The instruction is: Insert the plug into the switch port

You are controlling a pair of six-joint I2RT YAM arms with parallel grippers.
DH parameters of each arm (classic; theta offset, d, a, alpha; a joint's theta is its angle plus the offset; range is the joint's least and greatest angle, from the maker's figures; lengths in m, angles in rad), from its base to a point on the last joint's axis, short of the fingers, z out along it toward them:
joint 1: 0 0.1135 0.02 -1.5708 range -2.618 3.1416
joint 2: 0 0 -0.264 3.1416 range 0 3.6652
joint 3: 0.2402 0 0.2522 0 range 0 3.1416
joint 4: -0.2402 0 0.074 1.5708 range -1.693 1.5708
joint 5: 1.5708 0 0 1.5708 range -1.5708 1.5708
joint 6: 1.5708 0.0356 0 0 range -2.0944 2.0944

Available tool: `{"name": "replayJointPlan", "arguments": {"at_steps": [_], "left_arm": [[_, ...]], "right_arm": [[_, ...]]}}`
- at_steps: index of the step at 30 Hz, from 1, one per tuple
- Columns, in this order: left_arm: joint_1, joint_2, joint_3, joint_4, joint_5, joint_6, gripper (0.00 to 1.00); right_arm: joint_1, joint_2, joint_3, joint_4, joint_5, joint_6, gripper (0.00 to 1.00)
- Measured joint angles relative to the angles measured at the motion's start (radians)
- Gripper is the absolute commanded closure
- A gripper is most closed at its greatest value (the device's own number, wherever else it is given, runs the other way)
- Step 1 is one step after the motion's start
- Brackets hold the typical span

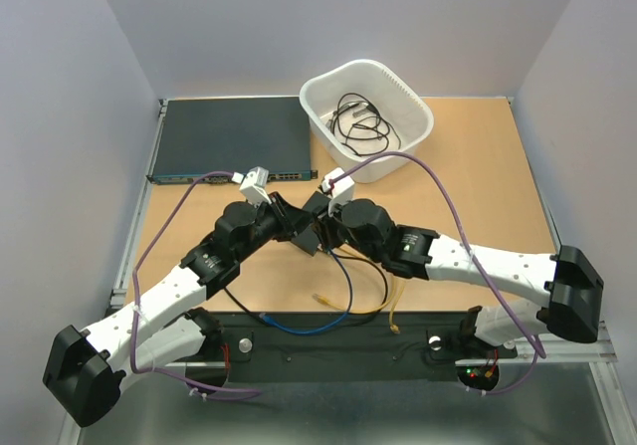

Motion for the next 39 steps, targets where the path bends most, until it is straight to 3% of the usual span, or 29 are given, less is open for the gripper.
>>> {"name": "replayJointPlan", "arguments": {"at_steps": [10,11,12,15,17,20,29,39], "left_arm": [[0.000,0.000,0.000,0.008,-0.001,0.000,1.00],[0.000,0.000,0.000,0.008,-0.002,0.000,1.00],[0.000,0.000,0.000,0.008,-0.001,0.000,1.00],[0.000,0.000,0.000,0.016,0.000,0.000,1.00],[0.000,-0.002,0.000,0.015,-0.001,0.000,1.00],[0.000,-0.007,0.000,0.014,-0.002,0.005,1.00],[-0.008,-0.124,-0.018,0.035,0.039,0.076,0.61],[-0.010,-0.331,-0.082,0.249,0.141,0.153,0.59]], "right_arm": [[0.000,0.046,0.016,-0.002,0.003,0.006,0.61],[0.000,0.048,0.016,-0.002,0.003,0.007,0.64],[0.000,0.048,0.016,-0.003,0.003,0.008,0.75],[0.004,0.048,0.016,0.003,0.003,0.017,0.94],[0.007,0.048,0.016,0.003,0.007,0.023,1.00],[0.007,0.048,0.016,0.006,0.005,0.029,0.99],[-0.004,-0.084,-0.140,0.210,-0.113,0.071,1.00],[-0.050,-0.245,-0.274,0.326,-0.335,0.175,1.00]]}}
